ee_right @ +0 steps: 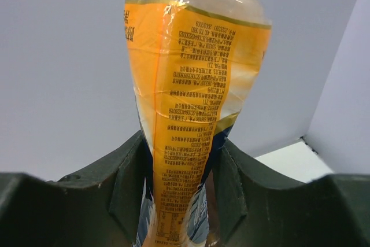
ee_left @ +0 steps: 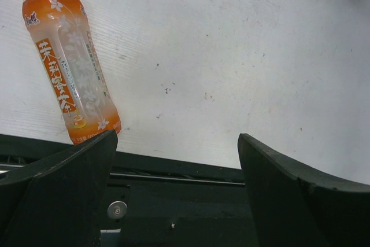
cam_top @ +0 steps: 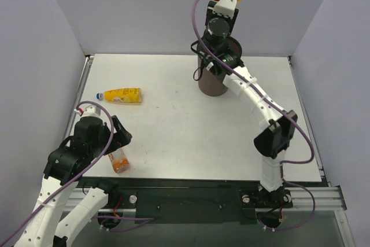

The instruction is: Put the plastic bottles in the bin

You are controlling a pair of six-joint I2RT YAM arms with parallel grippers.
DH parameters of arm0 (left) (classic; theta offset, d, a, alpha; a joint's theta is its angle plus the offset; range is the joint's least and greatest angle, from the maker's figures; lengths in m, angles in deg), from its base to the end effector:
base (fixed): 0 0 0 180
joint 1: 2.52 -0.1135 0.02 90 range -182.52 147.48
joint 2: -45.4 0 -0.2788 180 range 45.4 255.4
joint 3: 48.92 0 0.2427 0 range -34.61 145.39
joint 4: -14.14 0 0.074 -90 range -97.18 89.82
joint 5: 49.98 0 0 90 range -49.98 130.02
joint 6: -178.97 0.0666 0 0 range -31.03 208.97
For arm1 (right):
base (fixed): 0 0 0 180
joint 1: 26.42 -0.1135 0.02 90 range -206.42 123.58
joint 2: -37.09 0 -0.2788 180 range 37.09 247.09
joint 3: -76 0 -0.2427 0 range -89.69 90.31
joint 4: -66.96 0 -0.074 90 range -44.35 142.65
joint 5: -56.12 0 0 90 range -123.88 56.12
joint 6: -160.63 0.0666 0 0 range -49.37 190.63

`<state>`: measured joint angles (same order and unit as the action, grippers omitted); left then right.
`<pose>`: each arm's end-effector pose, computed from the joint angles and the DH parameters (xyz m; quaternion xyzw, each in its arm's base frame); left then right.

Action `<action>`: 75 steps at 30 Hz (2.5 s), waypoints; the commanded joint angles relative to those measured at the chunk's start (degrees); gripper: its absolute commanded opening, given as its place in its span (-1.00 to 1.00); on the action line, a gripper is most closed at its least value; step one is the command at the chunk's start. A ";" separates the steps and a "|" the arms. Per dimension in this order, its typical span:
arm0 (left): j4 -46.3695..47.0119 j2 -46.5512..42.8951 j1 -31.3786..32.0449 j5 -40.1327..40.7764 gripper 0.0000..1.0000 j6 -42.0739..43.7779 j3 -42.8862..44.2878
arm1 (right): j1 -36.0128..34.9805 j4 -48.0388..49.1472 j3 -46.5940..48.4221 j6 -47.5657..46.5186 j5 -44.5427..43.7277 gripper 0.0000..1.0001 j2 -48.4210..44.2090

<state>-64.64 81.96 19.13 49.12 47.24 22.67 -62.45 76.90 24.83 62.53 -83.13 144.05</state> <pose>0.0929 -0.0255 0.3222 -0.1905 0.8973 -0.1436 0.3715 0.3745 0.2100 0.5325 0.1714 0.5464 -0.0049 0.8198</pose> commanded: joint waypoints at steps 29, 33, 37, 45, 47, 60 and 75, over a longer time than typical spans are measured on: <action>-8.16 20.91 -1.61 21.40 0.95 -21.55 -1.63 | 3.25 -2.84 -37.29 22.41 5.31 1.00 -20.52; -1.46 23.73 -2.75 19.37 0.95 -21.72 -4.54 | 0.18 -0.86 -51.93 27.32 4.25 1.00 -30.99; 1.09 26.02 -6.61 18.41 0.94 -19.53 -7.52 | -1.85 -6.39 -60.45 29.63 3.20 1.00 -38.29; 8.47 32.16 -10.84 12.97 0.95 -14.08 -10.26 | -4.48 -9.66 -72.50 35.43 3.90 1.00 -49.56; 9.00 33.66 -10.93 12.70 0.94 -13.90 -9.99 | -4.57 -11.94 -72.16 36.48 4.25 1.00 -50.09; 21.83 41.66 -10.23 2.16 0.02 -10.91 -13.07 | -4.84 -20.55 -68.91 39.74 15.04 1.00 -49.31; 44.86 21.64 1.29 -32.36 -0.41 1.75 -13.07 | -3.44 -26.37 -56.97 47.37 54.36 1.00 -35.94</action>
<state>-32.43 110.61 20.36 34.69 46.21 9.75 -66.97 51.05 -36.91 106.77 -45.74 107.15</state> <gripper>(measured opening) 0.473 1.000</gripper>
